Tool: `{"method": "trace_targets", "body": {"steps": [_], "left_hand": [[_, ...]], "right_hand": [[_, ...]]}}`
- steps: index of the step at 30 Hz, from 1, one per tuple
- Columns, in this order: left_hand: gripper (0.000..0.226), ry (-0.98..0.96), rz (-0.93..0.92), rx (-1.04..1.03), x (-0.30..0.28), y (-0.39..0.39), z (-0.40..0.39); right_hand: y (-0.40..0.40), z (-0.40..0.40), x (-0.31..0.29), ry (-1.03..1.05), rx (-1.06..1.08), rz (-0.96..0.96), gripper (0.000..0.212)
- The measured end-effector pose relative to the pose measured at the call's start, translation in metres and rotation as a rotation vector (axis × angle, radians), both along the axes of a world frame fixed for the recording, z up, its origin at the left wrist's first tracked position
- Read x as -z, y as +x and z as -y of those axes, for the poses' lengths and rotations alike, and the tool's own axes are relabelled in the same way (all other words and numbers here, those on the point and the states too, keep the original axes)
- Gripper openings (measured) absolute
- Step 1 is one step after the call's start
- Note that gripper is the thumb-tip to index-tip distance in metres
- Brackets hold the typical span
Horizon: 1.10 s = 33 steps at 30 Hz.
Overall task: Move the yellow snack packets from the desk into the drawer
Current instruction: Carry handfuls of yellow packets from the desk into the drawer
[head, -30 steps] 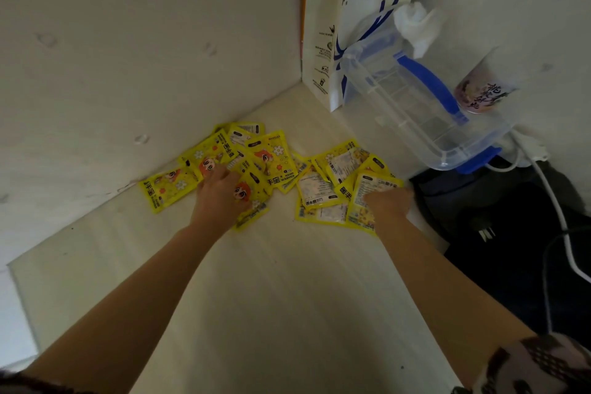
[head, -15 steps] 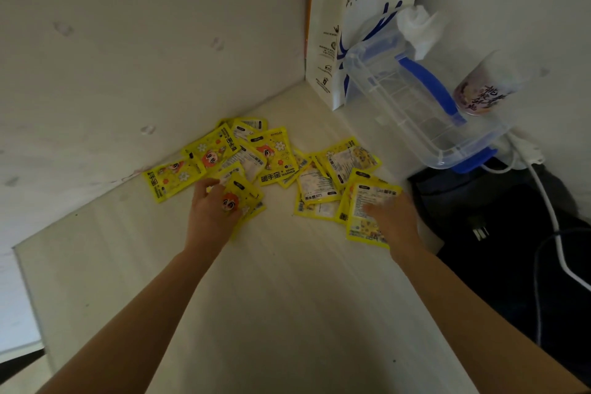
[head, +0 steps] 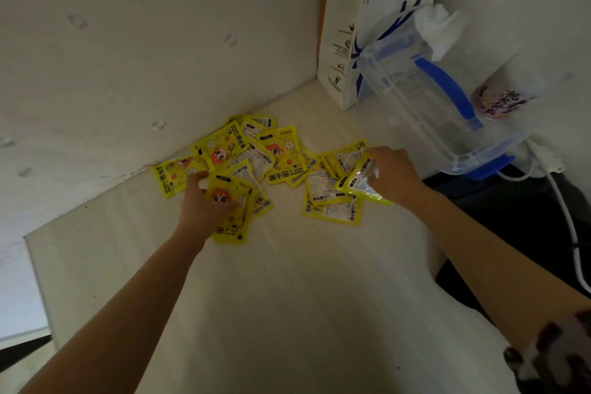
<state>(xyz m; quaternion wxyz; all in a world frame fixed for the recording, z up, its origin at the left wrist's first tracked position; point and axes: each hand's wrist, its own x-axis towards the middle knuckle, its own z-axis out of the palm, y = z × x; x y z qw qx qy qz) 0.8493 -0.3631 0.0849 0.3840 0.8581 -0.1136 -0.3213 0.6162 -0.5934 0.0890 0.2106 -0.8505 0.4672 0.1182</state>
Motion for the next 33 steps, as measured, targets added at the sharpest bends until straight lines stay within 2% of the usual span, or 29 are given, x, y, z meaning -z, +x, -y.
{"method": "trace_targets", "body": {"steps": [1,3,5,10,13,16,20,24,28,33], "left_hand": [[0.065,-0.030,-0.084,-0.094,0.001,0.002,0.002],[0.038,-0.094,-0.205,-0.237,0.006,0.006,0.005],[0.027,-0.111,-0.235,-0.286,0.008,0.004,0.007],[0.028,-0.080,-0.198,-0.252,0.015,-0.005,0.015],[0.029,-0.070,-0.183,-0.225,0.016,-0.010,0.022],[0.028,-0.085,-0.201,-0.260,0.016,-0.015,0.027],[0.026,-0.144,-0.182,-0.294,0.016,-0.024,0.023],[0.028,-0.206,-0.228,-0.373,0.017,-0.033,0.011],[0.027,-0.243,-0.261,-0.413,0.013,-0.046,-0.005],[0.032,-0.243,-0.338,-0.420,0.010,-0.074,-0.038]], "right_hand": [[0.003,0.004,0.000,0.005,-0.020,-0.031,0.045],[0.009,0.011,-0.001,0.035,-0.055,-0.062,0.045],[0.012,0.015,0.003,0.061,-0.080,-0.052,0.043],[0.016,0.019,0.011,0.060,-0.121,-0.090,0.029],[0.017,0.015,0.012,-0.024,-0.141,-0.125,0.023],[0.014,0.009,0.011,-0.106,-0.156,-0.130,0.025],[0.003,0.002,0.006,-0.116,-0.178,-0.089,0.038],[-0.014,-0.011,-0.004,-0.033,-0.133,0.019,0.032],[-0.036,-0.032,-0.016,0.105,-0.042,0.189,0.038],[-0.063,-0.068,-0.018,0.277,0.253,0.363,0.037]]}}
